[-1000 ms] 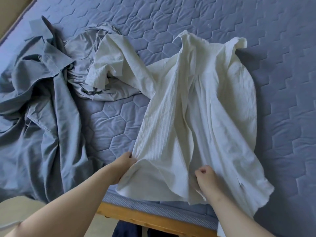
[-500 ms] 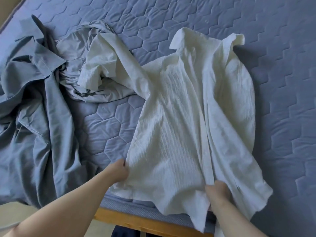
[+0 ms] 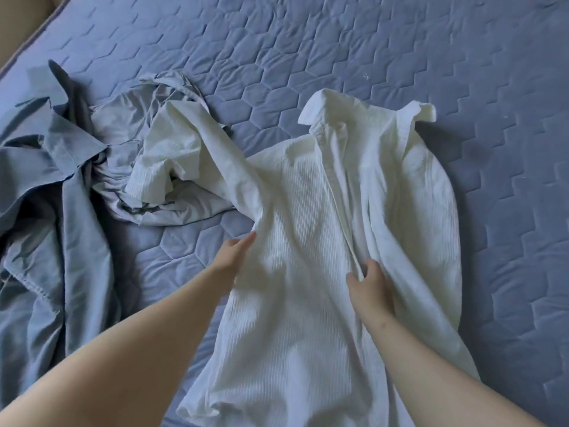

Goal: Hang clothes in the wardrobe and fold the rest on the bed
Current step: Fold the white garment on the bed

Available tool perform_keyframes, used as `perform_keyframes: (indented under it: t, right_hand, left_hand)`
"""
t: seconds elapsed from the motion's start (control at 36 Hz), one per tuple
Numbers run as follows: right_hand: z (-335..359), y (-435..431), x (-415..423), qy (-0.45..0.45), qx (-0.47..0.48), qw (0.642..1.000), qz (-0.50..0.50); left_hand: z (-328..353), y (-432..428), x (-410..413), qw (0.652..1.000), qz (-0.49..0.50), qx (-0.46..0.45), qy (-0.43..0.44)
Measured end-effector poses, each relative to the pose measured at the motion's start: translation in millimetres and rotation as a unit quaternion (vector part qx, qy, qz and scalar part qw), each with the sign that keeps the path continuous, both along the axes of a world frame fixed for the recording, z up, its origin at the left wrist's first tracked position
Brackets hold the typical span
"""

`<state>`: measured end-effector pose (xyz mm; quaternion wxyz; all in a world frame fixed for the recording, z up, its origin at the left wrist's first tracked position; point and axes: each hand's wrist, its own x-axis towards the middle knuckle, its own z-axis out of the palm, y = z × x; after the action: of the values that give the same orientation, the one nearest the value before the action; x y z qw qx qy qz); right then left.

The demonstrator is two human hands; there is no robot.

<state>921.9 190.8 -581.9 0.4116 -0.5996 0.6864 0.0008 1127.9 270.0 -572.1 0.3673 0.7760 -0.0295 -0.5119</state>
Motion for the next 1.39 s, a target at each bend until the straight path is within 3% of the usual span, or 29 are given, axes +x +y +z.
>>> perform_keyframes:
  t: [0.14, 0.28, 0.42, 0.56, 0.67, 0.78, 0.89, 0.97, 1.11, 1.19, 1.39]
  right_hand:
    - [-1.6, -40.7, 34.2, -0.029, -0.035, 0.999, 0.008]
    - [-0.8, -86.9, 83.1, 0.021, -0.094, 0.993, 0.067]
    - [-9.3, -124.6, 127.7, 0.064, -0.13, 0.984, 0.105]
    - [-18.9, -161.3, 132.5, 0.049, -0.123, 0.985, -0.113]
    - [-17.5, -162.9, 125.7, 0.058, -0.145, 0.984, -0.086]
    - [-5.1, -161.1, 126.8, 0.025, -0.226, 0.971, -0.07]
    - [12.3, -177.2, 108.4, 0.041, -0.292, 0.953, -0.075]
    - [14.4, -199.2, 92.2, 0.048, -0.198, 0.968, -0.145]
    - [-3.8, -212.9, 75.7, -0.064, -0.035, 0.973, -0.218]
    - [-13.4, -216.9, 67.9, -0.091, -0.017, 0.97, -0.225]
    - [-21.3, -232.7, 58.7, -0.209, 0.061, 0.946, -0.241]
  left_hand:
    - [-0.6, -50.9, 30.7, 0.998, 0.034, -0.055, 0.018]
    - [-9.4, -88.2, 58.3, 0.978, 0.194, -0.071, 0.042]
    - [-25.4, -81.2, 93.5, 0.958, 0.27, -0.067, -0.069]
    - [-43.7, -70.9, 108.3, 0.945, 0.298, 0.019, -0.13]
    - [-32.6, -79.1, 100.0, 0.914, 0.303, 0.134, -0.235]
    - [-11.5, -94.3, 75.1, 0.9, 0.272, 0.087, -0.33]
    - [1.7, -116.5, 48.3, 0.896, 0.191, -0.035, -0.399]
    - [3.4, -143.9, 30.1, 0.926, 0.036, -0.103, -0.36]
    - [-10.2, -186.6, 9.9, 0.972, -0.113, -0.137, -0.156]
    - [-15.0, -199.5, 7.2, 0.983, -0.097, -0.155, -0.032]
    - [-28.7, -219.9, 11.6, 0.989, -0.022, -0.147, -0.025]
